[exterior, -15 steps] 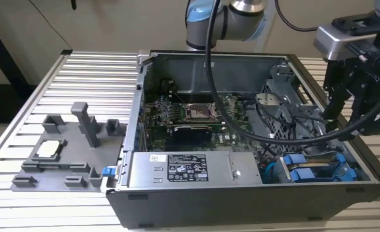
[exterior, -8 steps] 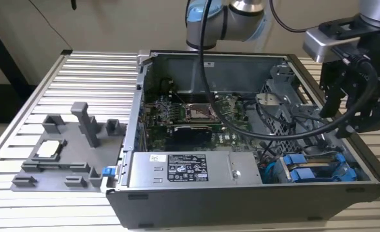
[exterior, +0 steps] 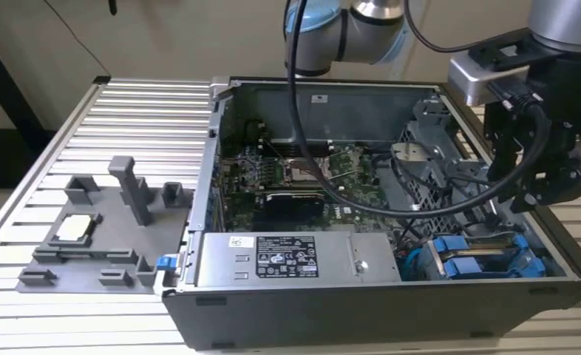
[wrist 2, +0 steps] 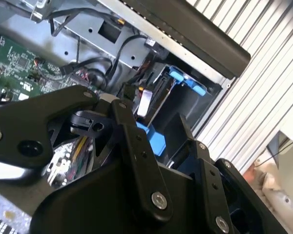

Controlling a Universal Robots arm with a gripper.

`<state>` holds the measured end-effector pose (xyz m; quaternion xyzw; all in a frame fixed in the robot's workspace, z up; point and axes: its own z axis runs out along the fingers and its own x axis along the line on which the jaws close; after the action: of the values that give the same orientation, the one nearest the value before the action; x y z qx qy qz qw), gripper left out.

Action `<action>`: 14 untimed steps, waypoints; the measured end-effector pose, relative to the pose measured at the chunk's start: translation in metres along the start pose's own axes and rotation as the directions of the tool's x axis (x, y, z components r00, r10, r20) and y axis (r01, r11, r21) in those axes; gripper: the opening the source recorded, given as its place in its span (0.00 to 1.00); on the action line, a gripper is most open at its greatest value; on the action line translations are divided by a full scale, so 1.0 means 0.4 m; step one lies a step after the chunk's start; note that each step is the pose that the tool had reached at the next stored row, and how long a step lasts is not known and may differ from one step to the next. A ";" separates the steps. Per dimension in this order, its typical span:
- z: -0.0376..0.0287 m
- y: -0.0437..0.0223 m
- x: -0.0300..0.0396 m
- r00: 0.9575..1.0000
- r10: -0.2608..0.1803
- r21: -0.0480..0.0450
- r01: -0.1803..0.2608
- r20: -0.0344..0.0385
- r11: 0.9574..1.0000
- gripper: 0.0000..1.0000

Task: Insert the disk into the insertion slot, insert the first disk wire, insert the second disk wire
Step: 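Insert the first disk wire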

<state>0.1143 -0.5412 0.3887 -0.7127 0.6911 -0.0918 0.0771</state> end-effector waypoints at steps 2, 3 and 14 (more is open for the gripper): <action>0.001 0.001 0.000 1.000 -0.003 0.002 0.003 0.000 1.000 0.53; 0.002 0.001 0.000 1.000 -0.004 0.002 0.004 0.000 1.000 0.53; 0.003 0.001 0.000 1.000 -0.004 0.002 0.004 0.001 1.000 0.32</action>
<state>0.1141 -0.5411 0.3876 -0.7139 0.6897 -0.0925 0.0780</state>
